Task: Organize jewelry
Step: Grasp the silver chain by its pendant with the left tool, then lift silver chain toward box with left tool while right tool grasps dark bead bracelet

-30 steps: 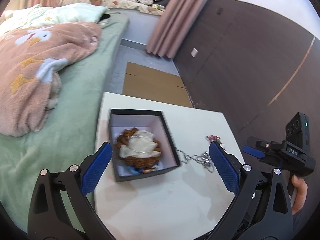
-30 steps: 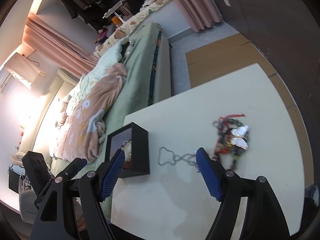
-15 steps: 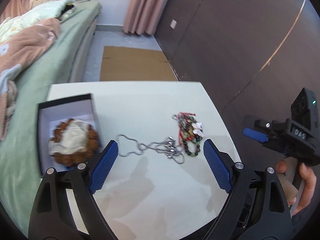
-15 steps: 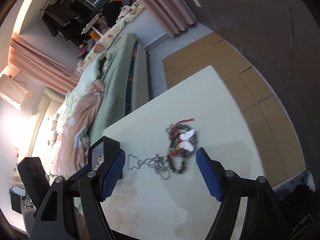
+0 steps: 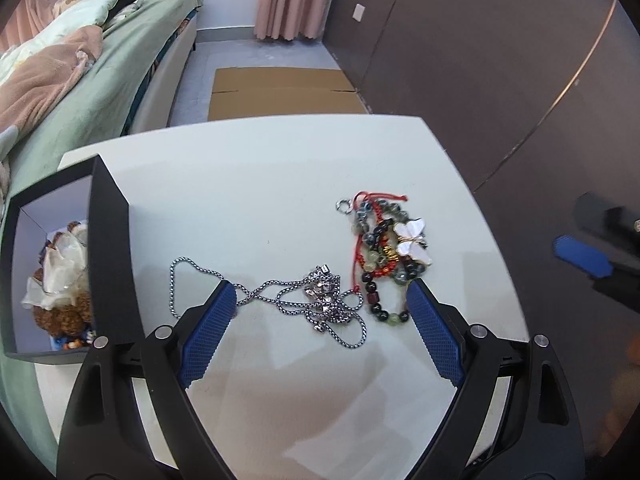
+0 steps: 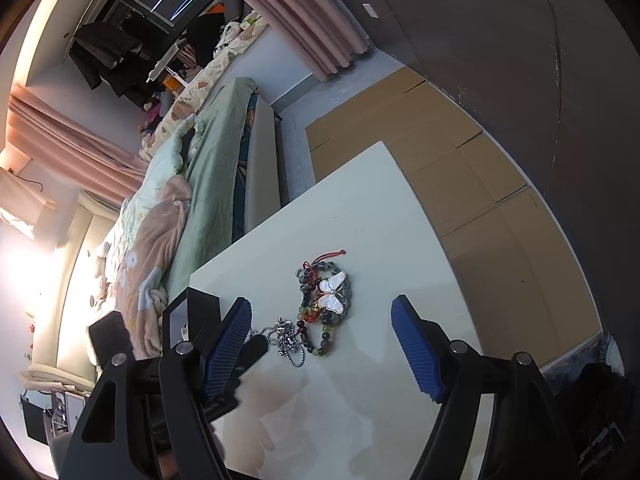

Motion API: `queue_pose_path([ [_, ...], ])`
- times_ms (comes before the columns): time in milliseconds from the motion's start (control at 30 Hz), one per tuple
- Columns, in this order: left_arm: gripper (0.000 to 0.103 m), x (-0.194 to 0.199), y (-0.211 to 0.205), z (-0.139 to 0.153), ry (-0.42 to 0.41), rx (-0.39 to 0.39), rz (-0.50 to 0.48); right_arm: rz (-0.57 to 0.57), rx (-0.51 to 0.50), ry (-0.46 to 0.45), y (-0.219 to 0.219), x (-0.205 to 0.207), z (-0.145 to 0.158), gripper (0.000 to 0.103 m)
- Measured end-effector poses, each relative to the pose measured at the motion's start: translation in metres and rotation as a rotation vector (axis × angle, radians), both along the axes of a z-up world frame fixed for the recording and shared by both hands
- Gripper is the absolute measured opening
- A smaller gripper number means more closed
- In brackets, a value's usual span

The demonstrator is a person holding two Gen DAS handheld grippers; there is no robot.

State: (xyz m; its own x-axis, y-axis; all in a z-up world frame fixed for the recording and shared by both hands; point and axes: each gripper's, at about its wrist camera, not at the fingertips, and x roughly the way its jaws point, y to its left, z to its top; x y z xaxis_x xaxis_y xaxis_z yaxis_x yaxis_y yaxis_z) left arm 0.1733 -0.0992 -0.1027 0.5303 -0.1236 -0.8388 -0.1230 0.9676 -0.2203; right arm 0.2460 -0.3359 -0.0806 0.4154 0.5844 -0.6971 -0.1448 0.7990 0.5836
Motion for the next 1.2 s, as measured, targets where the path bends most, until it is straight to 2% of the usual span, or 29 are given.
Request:
queue_pose_path([
  [133, 0.087, 0.004, -0.001, -0.015, 0.019, 0.017, 0.019, 0.003, -0.001, -0.001, -0.001, 0.001, 0.000, 0.072],
  [333, 0.087, 0.003, -0.007, -0.027, 0.019, 0.095, 0.040, 0.002, -0.010, -0.003, -0.003, 0.004, -0.002, 0.072],
  [367, 0.083, 0.002, -0.010, -0.028, 0.016, 0.121, 0.041, 0.002, -0.012, 0.000, -0.002, 0.004, -0.003, 0.071],
  [400, 0.070, 0.000, -0.012, -0.028, 0.013, 0.145, 0.047, 0.002, -0.014, 0.000, -0.002, 0.005, -0.003, 0.071],
  [433, 0.064, -0.002, -0.011, -0.027, 0.007, 0.167, 0.056, 0.004, -0.017, 0.000, -0.001, 0.005, -0.004, 0.071],
  [500, 0.035, -0.003, -0.008, -0.025, 0.010, 0.177, 0.062, 0.010, -0.028, -0.001, 0.002, 0.005, -0.004, 0.071],
  [567, 0.022, -0.001, -0.004, -0.024, 0.017, 0.171, 0.038, 0.019, -0.035, -0.003, 0.006, 0.005, -0.005, 0.070],
  [600, 0.018, 0.000, 0.001, -0.023, 0.019, 0.156, 0.025, 0.026, -0.041, -0.004, 0.009, 0.005, -0.005, 0.070],
  [700, 0.014, 0.001, 0.012, -0.020, 0.020, 0.101, 0.006, 0.053, -0.063, 0.013, 0.023, 0.006, -0.014, 0.067],
  [767, 0.012, -0.002, 0.021, -0.017, 0.017, 0.060, 0.009, 0.083, -0.080, 0.038, 0.035, 0.007, -0.023, 0.061],
  [1067, 0.012, -0.019, 0.057, -0.005, -0.009, 0.014, 0.072, 0.176, -0.163, 0.113, 0.075, 0.008, -0.055, 0.037],
  [1200, 0.012, -0.029, 0.072, -0.001, -0.009, -0.013, 0.098, 0.190, -0.232, 0.125, 0.092, 0.009, -0.065, 0.033],
])
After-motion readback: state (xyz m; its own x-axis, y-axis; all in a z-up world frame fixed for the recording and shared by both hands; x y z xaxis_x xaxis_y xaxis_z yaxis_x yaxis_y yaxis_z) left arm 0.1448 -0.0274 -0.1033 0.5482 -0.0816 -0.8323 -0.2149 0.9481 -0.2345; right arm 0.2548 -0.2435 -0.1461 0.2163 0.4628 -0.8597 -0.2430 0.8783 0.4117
